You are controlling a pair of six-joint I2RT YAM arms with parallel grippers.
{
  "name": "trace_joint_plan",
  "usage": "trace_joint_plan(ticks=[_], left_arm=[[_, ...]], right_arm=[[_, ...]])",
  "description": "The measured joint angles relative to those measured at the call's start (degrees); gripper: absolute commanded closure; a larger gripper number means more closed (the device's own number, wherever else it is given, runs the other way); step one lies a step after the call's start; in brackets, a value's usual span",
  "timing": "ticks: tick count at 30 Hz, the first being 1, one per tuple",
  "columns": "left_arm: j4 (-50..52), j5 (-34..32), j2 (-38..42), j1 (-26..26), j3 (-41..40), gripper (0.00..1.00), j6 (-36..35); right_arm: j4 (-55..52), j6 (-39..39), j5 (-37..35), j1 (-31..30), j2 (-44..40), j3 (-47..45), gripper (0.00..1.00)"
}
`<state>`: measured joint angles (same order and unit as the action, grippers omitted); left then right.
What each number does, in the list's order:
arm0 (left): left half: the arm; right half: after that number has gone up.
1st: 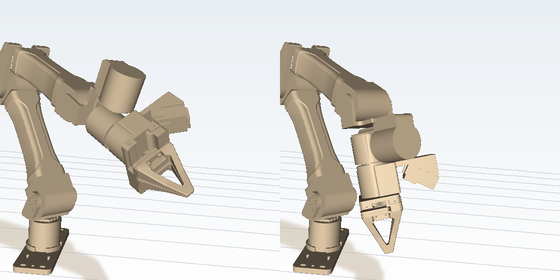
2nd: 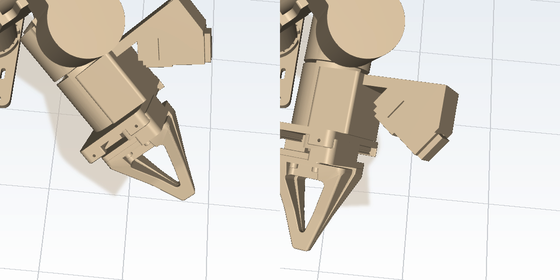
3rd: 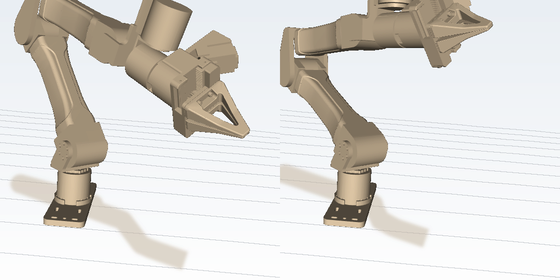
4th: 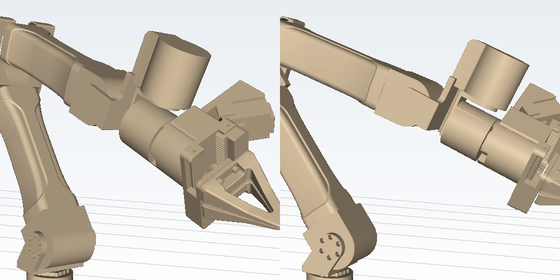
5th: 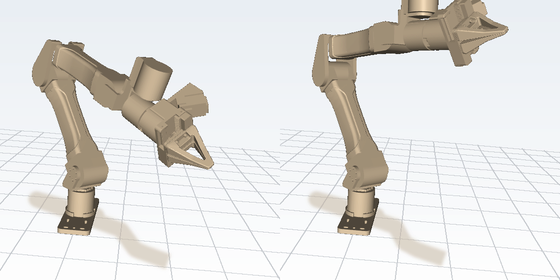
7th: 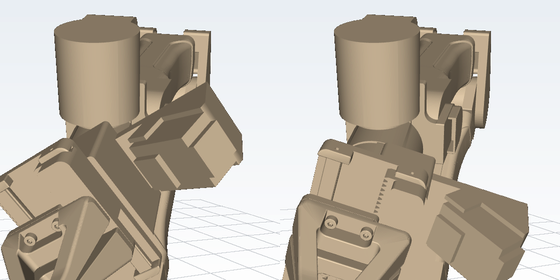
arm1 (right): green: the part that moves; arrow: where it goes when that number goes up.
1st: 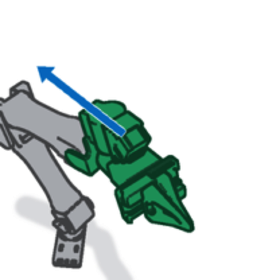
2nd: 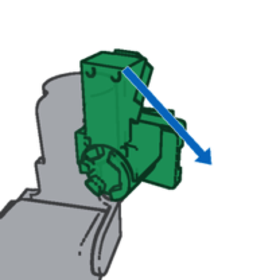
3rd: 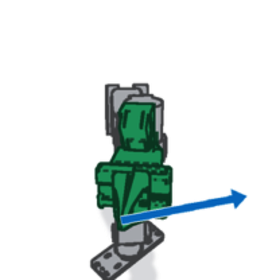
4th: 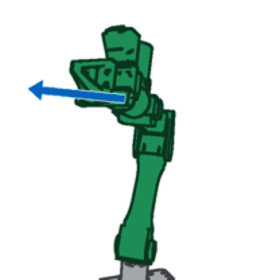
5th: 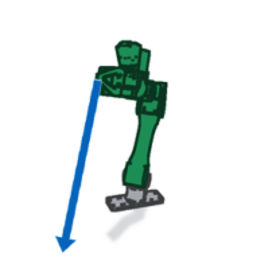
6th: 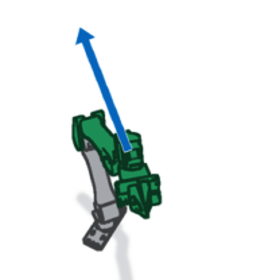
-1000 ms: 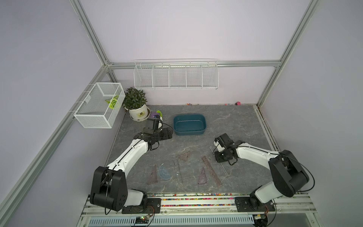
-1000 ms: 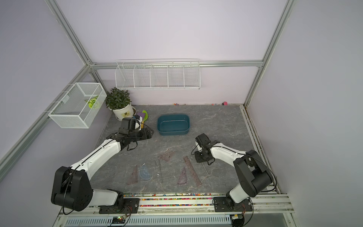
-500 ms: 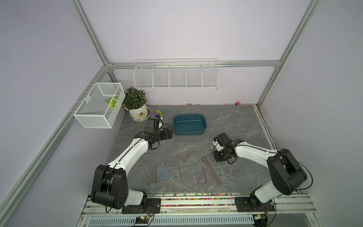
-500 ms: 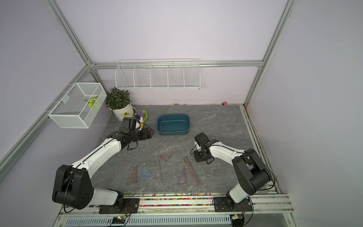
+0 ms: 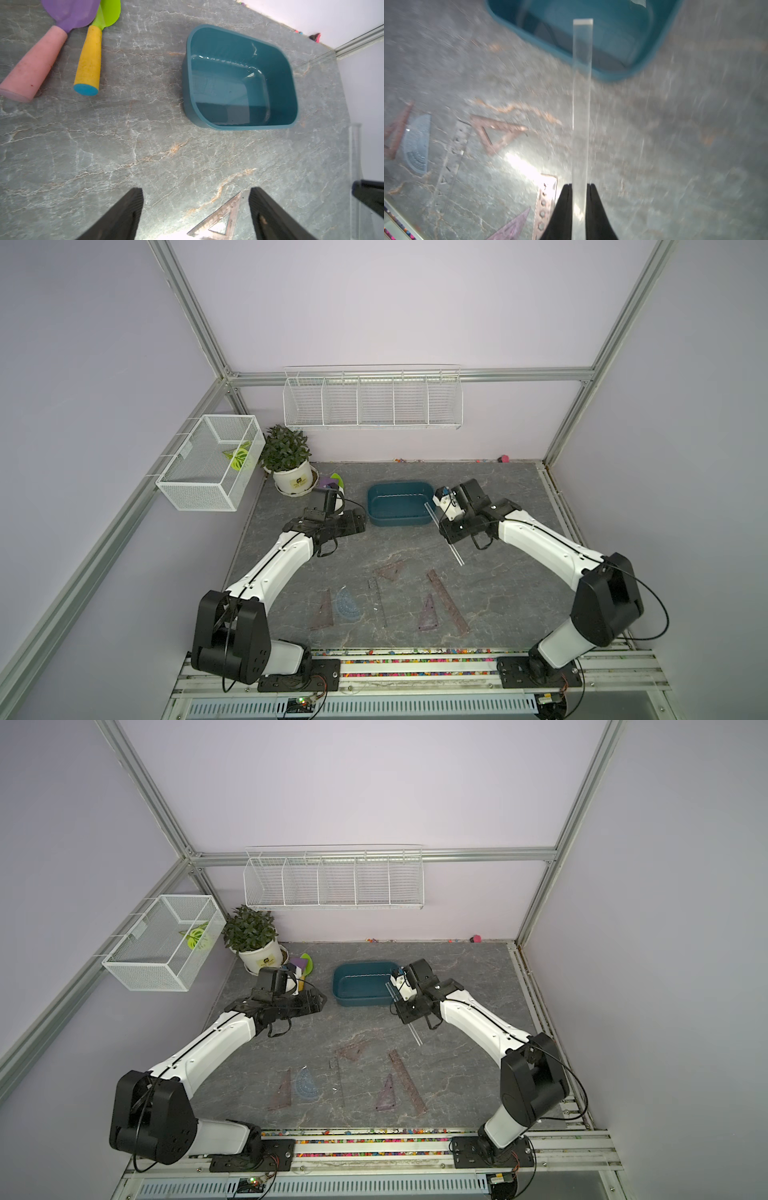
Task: Put the scattered rulers into the storage box
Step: Place the ruler in the storage box.
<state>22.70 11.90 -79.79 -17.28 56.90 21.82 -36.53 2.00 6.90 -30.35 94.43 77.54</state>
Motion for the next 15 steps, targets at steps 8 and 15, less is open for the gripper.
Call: trace_joint_plan(ticks=[8,15], left_arm=[[-0.1,0.2,1.7,0.0,0.1,0.14,0.6],[-1.0,-0.2,3.8,0.0,-0.3,0.14,1.3]], right_arm=[[1.2,-12.4,2.4,0.0,14.3,21.1,1.0],[5.3,-19.1,4.3,-0.1,27.4,34.4,1.0]])
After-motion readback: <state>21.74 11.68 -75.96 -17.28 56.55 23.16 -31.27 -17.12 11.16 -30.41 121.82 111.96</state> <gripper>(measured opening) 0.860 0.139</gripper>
